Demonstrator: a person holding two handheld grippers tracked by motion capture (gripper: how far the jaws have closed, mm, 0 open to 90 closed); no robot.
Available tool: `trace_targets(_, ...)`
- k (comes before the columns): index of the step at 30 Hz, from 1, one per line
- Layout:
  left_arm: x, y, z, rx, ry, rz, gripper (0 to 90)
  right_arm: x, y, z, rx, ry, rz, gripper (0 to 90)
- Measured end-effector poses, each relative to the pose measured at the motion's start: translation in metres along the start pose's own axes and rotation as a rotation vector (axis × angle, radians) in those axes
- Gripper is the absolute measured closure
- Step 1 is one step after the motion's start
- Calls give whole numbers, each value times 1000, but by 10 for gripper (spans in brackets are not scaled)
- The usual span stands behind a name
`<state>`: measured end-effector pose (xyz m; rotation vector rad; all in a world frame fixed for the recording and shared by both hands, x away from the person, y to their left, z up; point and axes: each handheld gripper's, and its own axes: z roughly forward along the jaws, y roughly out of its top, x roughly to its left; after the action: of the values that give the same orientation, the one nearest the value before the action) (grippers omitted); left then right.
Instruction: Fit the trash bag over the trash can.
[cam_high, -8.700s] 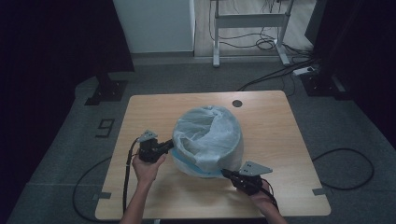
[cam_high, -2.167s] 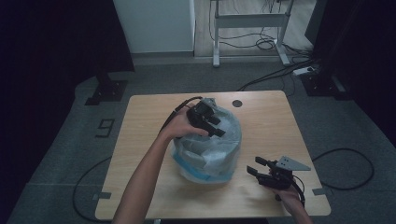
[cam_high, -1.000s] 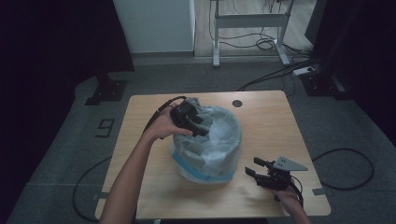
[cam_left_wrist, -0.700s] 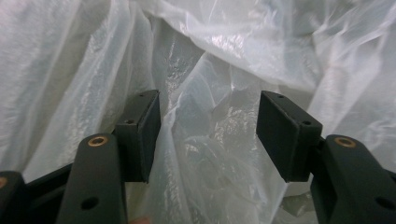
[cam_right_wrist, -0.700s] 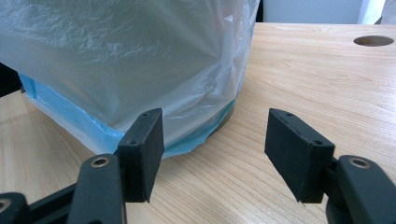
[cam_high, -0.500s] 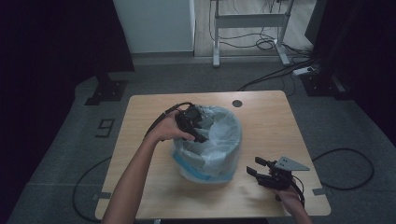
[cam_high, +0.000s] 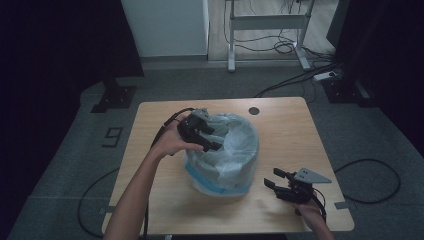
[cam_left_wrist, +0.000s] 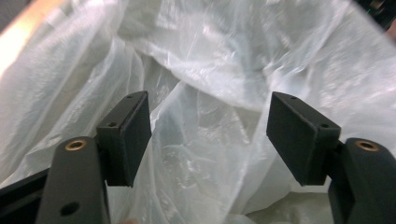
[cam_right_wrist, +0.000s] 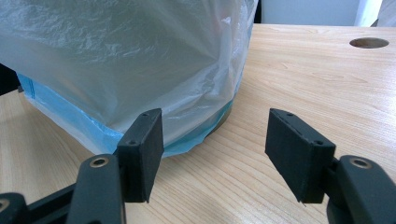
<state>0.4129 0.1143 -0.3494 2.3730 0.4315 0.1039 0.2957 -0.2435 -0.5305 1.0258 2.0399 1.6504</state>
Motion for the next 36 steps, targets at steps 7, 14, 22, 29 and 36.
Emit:
trace_targets(7, -11, -18, -19, -135, 79, -25, 296, 0, 0, -1, 2, -11, -4, 358)
trace_targets(14, -23, -36, -33, -245, 133, -53, 299, 1, -1, -1, 12, -17, -15, 356)
trace_targets(22, -34, -60, -48, -299, 192, -65, 303, 1, -2, -2, 20, -25, -24, 356)
trace_targets(29, -46, -85, -58, -351, 210, -89, 305, 1, -3, -3, 22, -30, -29, 355)
trace_targets(36, -58, -116, -64, -374, 236, -114, 308, 0, -3, -4, 24, -34, -30, 355)
